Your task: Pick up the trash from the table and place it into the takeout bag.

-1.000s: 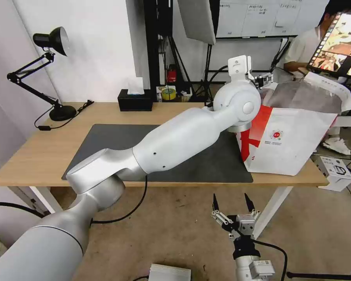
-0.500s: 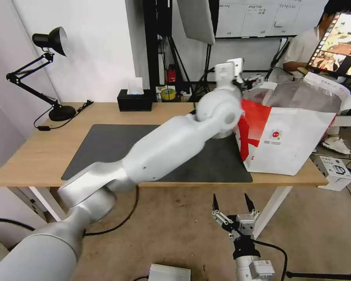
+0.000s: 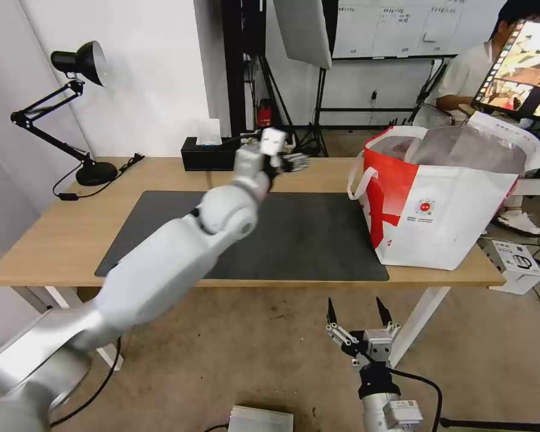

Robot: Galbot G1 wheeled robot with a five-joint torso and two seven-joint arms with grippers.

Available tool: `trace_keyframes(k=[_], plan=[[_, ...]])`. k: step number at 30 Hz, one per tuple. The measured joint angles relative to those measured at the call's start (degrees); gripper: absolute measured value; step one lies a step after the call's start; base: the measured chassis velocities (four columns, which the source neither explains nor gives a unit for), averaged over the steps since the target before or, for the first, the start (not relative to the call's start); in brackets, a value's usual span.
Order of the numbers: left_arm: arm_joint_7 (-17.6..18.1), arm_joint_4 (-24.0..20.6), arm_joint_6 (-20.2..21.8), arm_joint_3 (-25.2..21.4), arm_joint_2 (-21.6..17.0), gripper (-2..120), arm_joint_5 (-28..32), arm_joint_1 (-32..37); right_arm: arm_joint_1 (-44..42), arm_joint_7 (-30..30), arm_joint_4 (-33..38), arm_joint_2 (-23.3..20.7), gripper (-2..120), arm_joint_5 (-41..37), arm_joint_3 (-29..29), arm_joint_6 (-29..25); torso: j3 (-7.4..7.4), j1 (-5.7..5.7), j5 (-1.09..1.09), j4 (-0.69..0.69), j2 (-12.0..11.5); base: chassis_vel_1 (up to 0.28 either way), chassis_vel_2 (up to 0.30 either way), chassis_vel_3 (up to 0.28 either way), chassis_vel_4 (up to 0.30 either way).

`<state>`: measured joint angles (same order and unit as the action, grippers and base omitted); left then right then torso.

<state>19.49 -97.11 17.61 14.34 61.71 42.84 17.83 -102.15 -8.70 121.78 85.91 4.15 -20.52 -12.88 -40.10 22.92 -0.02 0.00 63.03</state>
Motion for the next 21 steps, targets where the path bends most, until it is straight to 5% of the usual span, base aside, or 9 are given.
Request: trace_keyframes(k=[10,16,21], plan=[[-3.02,-10.96,0.74,-22.21,-7.1,100,-5.02,24.58,0.0,0.0,0.0,0.01,100,0.0,0.0,0.0,0.01,-0.01,0.0,0.0,0.0,0.0,0.0,0.0,0.0],[-5.05,-16.78,-0.11,-33.15,-5.18,100,-10.3,38.61,0.0,0.0,0.0,-0.01,100,0.0,0.0,0.0,0.01,0.0,0.0,0.0,0.0,0.0,0.0,0.0,0.0],[-5.88,-24.45,-0.55,-41.52,-0.05,100,-14.48,50.47,0.0,0.0,0.0,0.01,100,0.0,0.0,0.0,0.01,-0.01,0.03,0.01,0.0,0.0,0.0,0.0,0.0]])
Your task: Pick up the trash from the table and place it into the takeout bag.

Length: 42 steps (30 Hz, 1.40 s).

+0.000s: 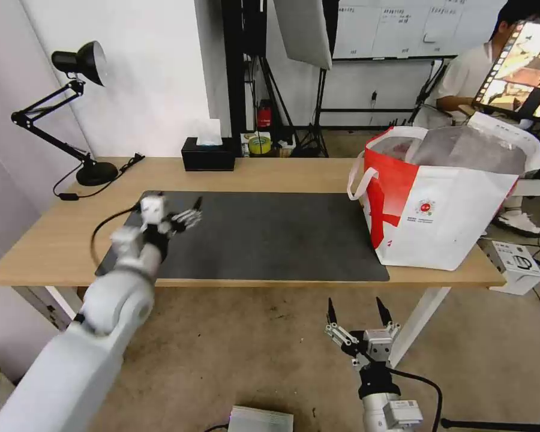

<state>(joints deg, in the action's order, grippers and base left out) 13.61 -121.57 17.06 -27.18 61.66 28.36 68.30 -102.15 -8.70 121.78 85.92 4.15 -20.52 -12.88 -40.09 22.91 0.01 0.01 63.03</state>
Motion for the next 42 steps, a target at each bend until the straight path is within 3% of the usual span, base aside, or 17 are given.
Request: trace_keyframes(k=[6,12,16,24,35,42], plan=[[-1.73,-7.04,-1.28,-4.45,5.76,100,-8.88,12.19,0.0,0.0,0.0,-0.01,100,0.0,0.01,0.0,-0.01,0.0,-0.01,-0.02,0.0,0.0,0.0,0.0,0.0],[-4.75,-10.67,-1.88,-4.66,10.59,100,-17.42,19.64,0.01,0.0,0.0,-0.01,100,0.0,0.0,0.0,-0.01,0.0,0.0,-0.02,0.0,0.0,0.0,0.0,0.0],[-6.33,-11.81,-3.1,-3.44,12.64,100,-18.9,22.46,0.0,0.0,0.0,-0.01,100,0.0,0.0,0.0,-0.01,-0.01,0.0,-0.01,0.0,0.0,0.0,0.0,0.0],[-6.96,-11.2,-7.17,-1.3,14.6,100,-16.07,24.38,0.0,0.0,0.0,-0.01,100,0.0,0.0,0.0,-0.01,0.0,-0.01,-0.01,0.0,0.0,0.0,0.0,0.0],[-8.03,-4.56,-14.4,-3.64,15.22,100,-16.54,25.58,0.0,0.0,0.0,-0.01,100,0.0,0.0,0.0,-0.01,0.01,-0.02,-0.02,0.0,0.0,0.0,0.0,0.0],[-10.08,-3.07,-17.87,-5.23,15.26,100,-16.55,27.71,0.0,0.0,0.0,-0.01,100,0.0,0.0,0.0,-0.01,0.01,-0.01,-0.02,0.0,0.0,0.0,0.0,0.0]])
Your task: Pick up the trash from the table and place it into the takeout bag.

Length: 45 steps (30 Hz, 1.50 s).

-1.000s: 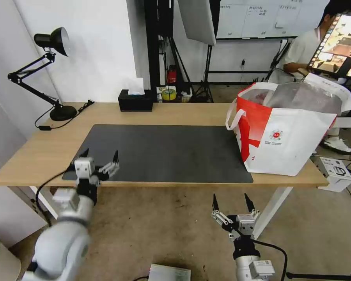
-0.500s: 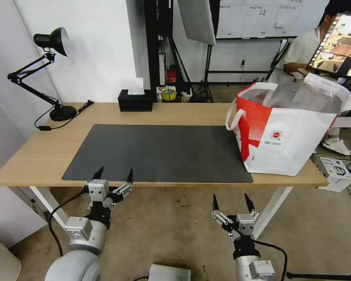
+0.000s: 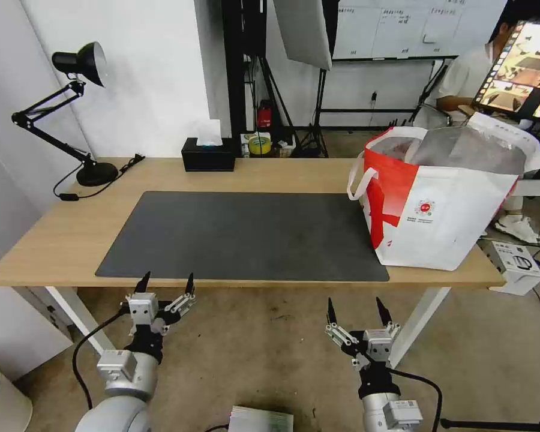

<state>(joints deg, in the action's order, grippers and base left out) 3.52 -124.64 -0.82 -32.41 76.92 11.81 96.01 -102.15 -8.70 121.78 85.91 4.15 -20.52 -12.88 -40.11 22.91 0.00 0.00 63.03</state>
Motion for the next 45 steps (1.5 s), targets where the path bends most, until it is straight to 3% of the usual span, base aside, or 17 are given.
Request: trace_keyframes(k=[5,16,45], plan=[[-1.78,0.9,-2.34,-1.3,0.45,100,-0.4,1.86,0.0,0.0,0.0,0.0,100,0.0,0.0,0.0,0.0,0.0,-0.01,0.0,0.0,0.0,0.0,0.0,0.0],[-2.21,1.27,-4.21,-1.72,1.76,100,-0.53,3.74,0.0,0.0,0.0,0.0,100,0.0,0.0,0.0,0.0,0.0,0.0,0.0,0.0,0.0,0.0,0.0,0.0],[-3.12,1.0,-4.72,-3.01,1.79,100,-1.62,4.37,0.0,0.0,0.0,0.0,100,0.0,0.0,0.0,0.0,0.0,0.0,0.0,0.0,0.0,0.0,0.0,0.0]])
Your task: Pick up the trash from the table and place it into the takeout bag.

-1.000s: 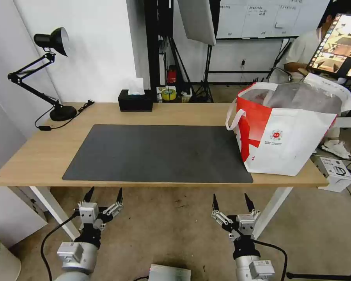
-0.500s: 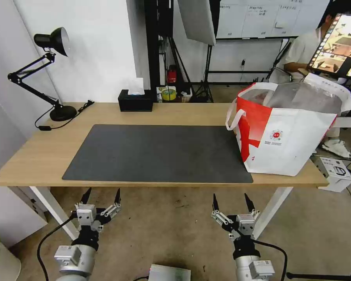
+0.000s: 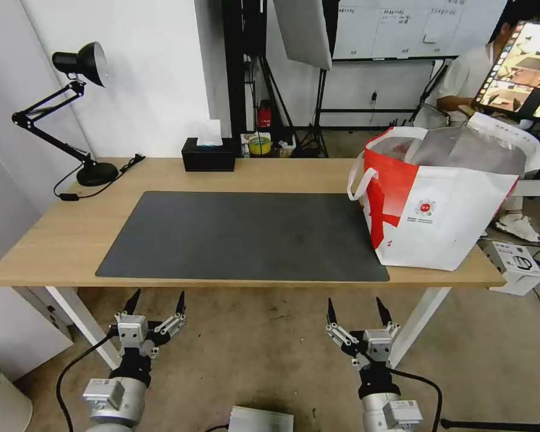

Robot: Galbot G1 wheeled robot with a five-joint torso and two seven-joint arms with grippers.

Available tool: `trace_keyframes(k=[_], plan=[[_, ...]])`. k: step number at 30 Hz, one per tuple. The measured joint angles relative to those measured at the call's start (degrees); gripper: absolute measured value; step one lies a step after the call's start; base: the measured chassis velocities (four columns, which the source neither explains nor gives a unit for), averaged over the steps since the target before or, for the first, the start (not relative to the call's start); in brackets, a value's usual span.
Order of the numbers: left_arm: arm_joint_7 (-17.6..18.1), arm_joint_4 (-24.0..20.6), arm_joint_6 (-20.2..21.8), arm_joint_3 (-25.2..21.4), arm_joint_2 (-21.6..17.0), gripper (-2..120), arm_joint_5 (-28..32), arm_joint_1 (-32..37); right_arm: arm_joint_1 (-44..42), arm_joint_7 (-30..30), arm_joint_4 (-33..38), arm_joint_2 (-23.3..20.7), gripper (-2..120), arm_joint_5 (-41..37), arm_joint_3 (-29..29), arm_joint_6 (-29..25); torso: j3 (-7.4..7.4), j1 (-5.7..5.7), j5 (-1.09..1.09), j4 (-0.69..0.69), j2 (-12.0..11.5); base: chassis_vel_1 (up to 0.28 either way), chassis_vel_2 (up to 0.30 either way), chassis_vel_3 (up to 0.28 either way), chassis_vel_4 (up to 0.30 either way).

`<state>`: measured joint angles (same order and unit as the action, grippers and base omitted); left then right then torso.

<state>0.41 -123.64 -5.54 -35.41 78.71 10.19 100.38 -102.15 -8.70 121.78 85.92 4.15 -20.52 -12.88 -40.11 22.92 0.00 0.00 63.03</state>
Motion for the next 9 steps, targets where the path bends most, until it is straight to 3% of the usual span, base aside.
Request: trace_keyframes(k=[9], plan=[[0.0,0.0,0.04,0.02,-0.02,100,0.0,-0.01,0.0,0.0,0.0,0.0,100,0.0,0.0,0.0,0.0,0.0,0.0,0.0,0.0,0.0,0.0,0.0,0.0]])
